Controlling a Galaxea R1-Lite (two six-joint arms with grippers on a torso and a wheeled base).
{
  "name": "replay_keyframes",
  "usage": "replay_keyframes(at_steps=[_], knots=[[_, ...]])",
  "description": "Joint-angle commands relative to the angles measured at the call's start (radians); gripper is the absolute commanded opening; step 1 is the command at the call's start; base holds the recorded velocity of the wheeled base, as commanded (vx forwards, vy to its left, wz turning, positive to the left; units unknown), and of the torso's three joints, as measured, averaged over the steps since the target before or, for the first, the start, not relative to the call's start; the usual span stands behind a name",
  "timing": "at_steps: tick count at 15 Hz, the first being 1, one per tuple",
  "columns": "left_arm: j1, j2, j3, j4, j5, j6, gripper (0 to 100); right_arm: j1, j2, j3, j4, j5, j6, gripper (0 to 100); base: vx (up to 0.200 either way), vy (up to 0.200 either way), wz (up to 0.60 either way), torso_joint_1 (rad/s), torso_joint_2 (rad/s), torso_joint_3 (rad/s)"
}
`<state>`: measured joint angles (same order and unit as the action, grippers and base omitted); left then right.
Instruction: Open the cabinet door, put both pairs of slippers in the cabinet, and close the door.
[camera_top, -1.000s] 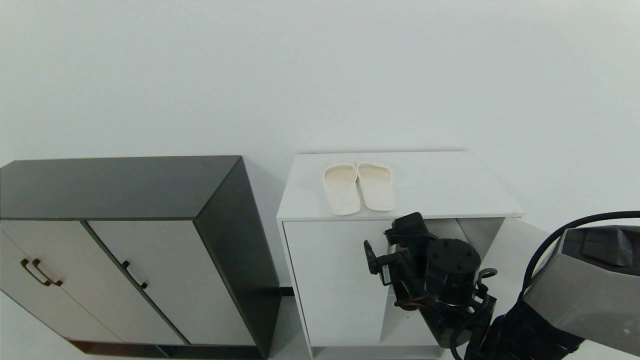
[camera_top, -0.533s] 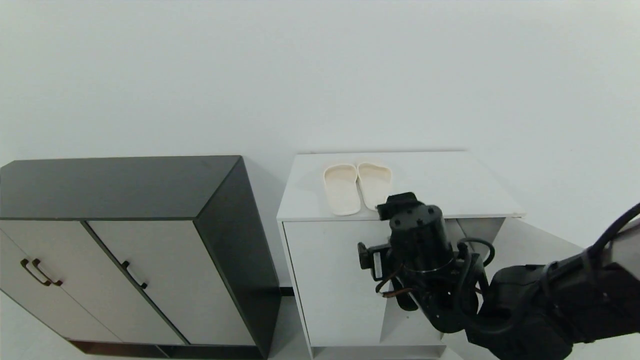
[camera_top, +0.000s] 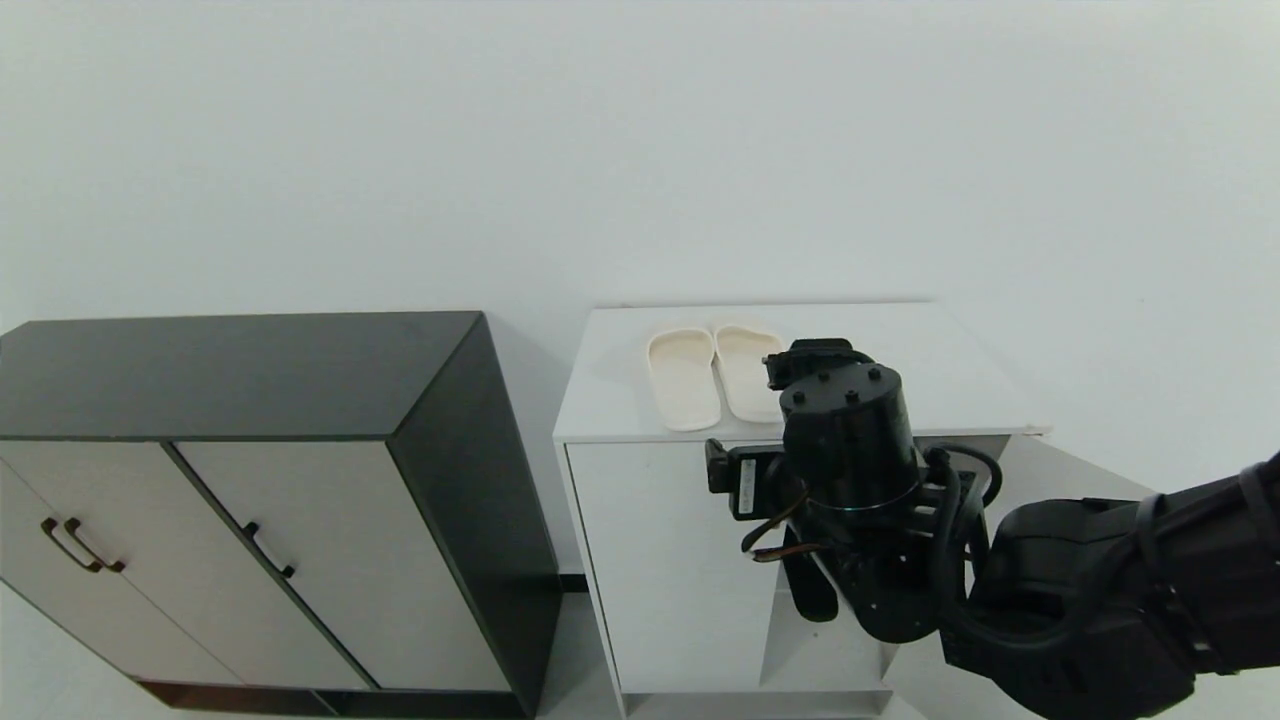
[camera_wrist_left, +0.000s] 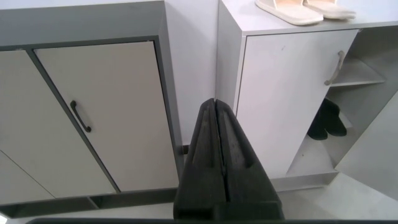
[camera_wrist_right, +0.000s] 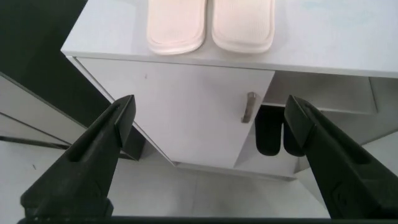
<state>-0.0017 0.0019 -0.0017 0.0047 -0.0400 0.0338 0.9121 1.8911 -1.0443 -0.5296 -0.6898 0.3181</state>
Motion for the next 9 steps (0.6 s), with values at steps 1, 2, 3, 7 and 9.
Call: replay_keyframes(at_steps=[1,2,3,7,9], knots=[[0.0,0.0,0.0,0.0,0.0,0.0,0,-0.002,0.006,0.006,-0.006,-0.001,-0.001,100,0.2,0.0,0.0,-0.002,0.01,0.002],[0.0,0.0,0.0,0.0,0.0,0.0,0,-0.001,0.008,0.012,-0.013,-0.001,-0.001,100,0.2,0.0,0.0,0.007,0.0,-0.002],[0.0,0.0,0.0,0.0,0.0,0.0,0,-0.002,0.01,0.012,-0.027,-0.001,-0.002,100,0.2,0.0,0.0,-0.017,-0.01,0.007],[0.0,0.0,0.0,0.0,-0.001,0.0,0,-0.004,0.011,0.02,-0.033,0.004,0.001,100,0.2,0.0,0.0,0.008,0.0,0.002],[0.0,0.0,0.0,0.0,-0.001,0.0,0,-0.006,0.036,0.023,-0.049,0.023,0.001,100,0.2,0.0,0.0,0.0,0.0,0.002]])
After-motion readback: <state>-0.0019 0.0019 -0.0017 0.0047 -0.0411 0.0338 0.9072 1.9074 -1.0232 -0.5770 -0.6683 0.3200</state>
